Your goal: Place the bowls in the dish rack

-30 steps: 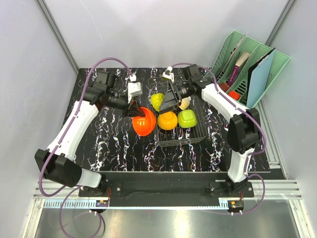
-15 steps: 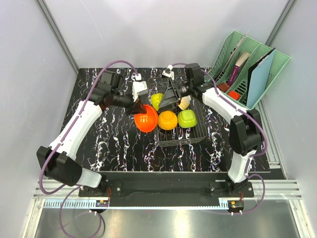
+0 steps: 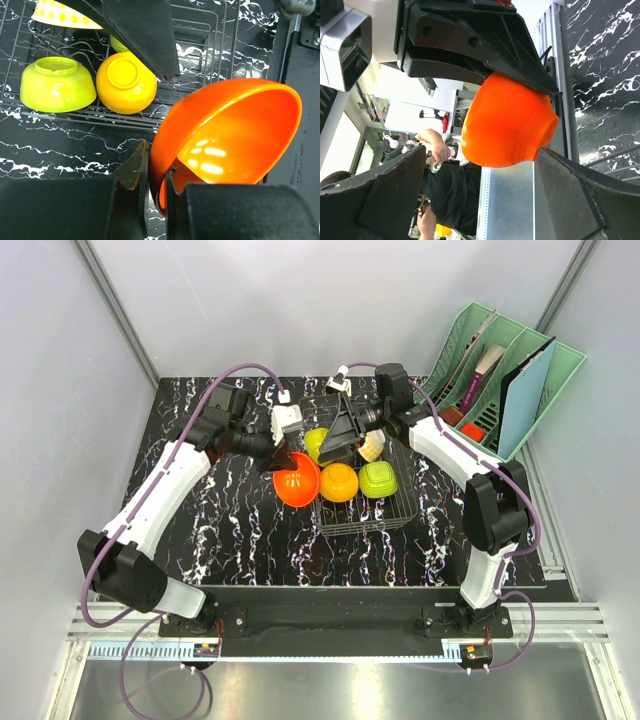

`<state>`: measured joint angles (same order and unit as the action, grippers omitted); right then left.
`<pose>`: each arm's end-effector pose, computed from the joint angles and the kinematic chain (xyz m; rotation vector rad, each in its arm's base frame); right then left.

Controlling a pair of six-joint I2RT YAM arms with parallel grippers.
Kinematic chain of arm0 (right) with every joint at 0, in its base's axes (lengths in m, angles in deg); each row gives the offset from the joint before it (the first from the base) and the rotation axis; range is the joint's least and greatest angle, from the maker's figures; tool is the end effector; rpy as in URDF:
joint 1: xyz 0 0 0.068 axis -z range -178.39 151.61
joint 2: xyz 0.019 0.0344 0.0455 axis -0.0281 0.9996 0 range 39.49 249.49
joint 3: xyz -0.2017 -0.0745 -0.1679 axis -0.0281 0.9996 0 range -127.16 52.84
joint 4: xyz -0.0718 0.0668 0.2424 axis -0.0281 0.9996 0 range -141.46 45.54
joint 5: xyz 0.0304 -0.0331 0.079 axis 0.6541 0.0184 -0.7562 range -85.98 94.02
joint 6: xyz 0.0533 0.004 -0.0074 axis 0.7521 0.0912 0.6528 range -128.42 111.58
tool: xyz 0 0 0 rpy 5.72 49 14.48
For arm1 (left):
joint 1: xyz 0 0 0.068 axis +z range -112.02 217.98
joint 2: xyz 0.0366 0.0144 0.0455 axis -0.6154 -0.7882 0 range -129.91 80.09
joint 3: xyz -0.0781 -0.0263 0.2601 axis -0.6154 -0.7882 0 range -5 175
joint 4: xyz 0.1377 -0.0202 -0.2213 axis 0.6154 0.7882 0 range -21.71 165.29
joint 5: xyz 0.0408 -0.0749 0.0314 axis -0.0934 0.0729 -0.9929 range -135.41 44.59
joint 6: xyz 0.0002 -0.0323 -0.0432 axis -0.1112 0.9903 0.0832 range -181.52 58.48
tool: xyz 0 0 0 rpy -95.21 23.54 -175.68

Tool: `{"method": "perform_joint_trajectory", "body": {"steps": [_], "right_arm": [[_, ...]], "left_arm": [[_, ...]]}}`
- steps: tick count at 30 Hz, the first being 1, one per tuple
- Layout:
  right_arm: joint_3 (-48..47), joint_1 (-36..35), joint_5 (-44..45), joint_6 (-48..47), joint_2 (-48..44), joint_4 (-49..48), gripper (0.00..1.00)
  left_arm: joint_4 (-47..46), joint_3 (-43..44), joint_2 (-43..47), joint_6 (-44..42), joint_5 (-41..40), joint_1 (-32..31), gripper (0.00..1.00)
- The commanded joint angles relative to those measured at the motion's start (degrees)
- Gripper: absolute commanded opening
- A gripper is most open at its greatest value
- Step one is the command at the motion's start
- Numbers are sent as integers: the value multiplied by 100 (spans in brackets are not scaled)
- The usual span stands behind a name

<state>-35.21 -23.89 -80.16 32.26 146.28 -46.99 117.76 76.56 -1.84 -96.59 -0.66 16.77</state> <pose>0.3628 0.2122 0.3137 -0.8714 2.0352 2.1243 0.2634 -0.1291 0.3574 1.3542 1.8169 -0.8168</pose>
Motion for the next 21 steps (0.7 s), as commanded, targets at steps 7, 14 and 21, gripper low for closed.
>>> {"method": "perform_joint_trajectory", "body": {"steps": [7,14,21], "right_arm": [[639,-122,-538,2271,-9,-3018,100],[667,-368,-661,2655,141,-3664,100],[772,-491,-757,2602,176,-3690,100]], "left_arm": [[-359,150,63,141,-63,-50,0],[-395,229,98,220,-98,-50,0],[-421,264,107,220,-160,-58,0]]}}
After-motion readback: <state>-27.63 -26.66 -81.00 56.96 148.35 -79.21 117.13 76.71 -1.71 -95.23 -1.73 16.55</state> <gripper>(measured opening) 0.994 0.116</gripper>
